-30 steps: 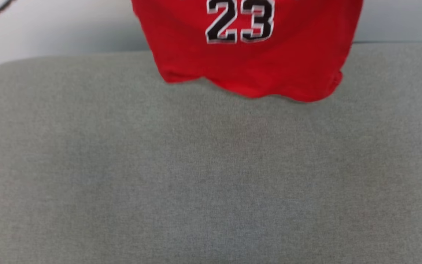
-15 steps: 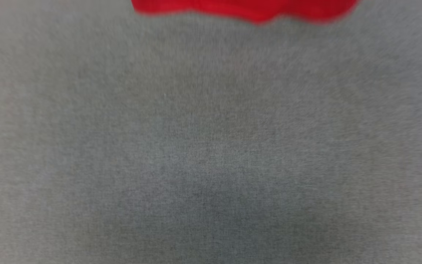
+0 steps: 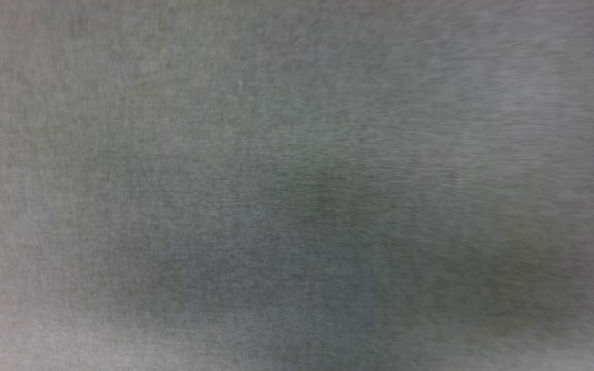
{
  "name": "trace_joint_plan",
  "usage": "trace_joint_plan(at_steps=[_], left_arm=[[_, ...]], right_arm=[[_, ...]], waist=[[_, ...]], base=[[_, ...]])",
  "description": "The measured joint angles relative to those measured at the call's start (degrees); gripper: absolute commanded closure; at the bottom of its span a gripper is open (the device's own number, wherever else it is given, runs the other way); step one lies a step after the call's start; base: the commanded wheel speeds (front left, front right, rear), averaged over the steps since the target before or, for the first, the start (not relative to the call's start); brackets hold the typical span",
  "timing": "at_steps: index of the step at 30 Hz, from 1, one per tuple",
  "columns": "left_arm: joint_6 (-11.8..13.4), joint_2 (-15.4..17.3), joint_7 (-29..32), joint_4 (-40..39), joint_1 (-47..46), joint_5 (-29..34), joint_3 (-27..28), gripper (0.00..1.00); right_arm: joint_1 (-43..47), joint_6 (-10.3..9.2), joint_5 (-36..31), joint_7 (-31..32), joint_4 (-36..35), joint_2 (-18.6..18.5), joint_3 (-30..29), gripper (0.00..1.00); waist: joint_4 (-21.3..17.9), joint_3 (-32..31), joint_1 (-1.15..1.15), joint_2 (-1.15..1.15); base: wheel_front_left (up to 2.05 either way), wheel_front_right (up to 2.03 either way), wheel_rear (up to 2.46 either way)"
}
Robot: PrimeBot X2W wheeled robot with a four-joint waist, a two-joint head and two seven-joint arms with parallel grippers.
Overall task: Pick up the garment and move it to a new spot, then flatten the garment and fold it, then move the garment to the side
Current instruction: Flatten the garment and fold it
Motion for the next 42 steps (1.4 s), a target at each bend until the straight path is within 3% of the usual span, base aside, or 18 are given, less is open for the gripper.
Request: trace_joint_plan(at_steps=[7,15,27,33,42], left_arm=[[-0.45,-0.27,-0.23,-1.86,6.83,-0.59,2.57,1.0],[-0.98,-0.31,-0.24,-2.38,14.74,-0.19,4.09,1.0],[-1.3,1.62,1.22,-5.11,24.66,-5.47,-0.96,1.0],[-1.3,5.11,6.13,-10.79,32.86,-10.26,-5.35,1.0],[-0.88,12.36,10.89,-24.64,54.84,-15.64,-8.02,1.0]], right_arm=[[3.63,0.0,-6.25,0.0,1.14,3.49,-2.83,1.0],[7.18,0.0,-5.0,0.0,1.21,4.59,0.47,1.0],[17.52,0.0,10.47,0.0,-3.83,-4.47,11.29,1.0],[27.74,0.0,19.37,0.0,-8.62,-8.79,16.21,1.0],[47.65,0.0,31.98,1.04,-18.59,-14.84,22.27,1.0]], waist=[[4.15,4.74,0.0,0.0],[6.93,4.43,0.0,0.0],[6.49,-5.05,0.0,0.0],[5.96,-11.67,0.0,0.0],[4.72,-21.72,0.0,0.0]], base=[[0.0,0.0,0.0],[0.0,0.0,0.0],[0.0,0.0,0.0],[0.0,0.0,0.0],[0.0,0.0,0.0]])
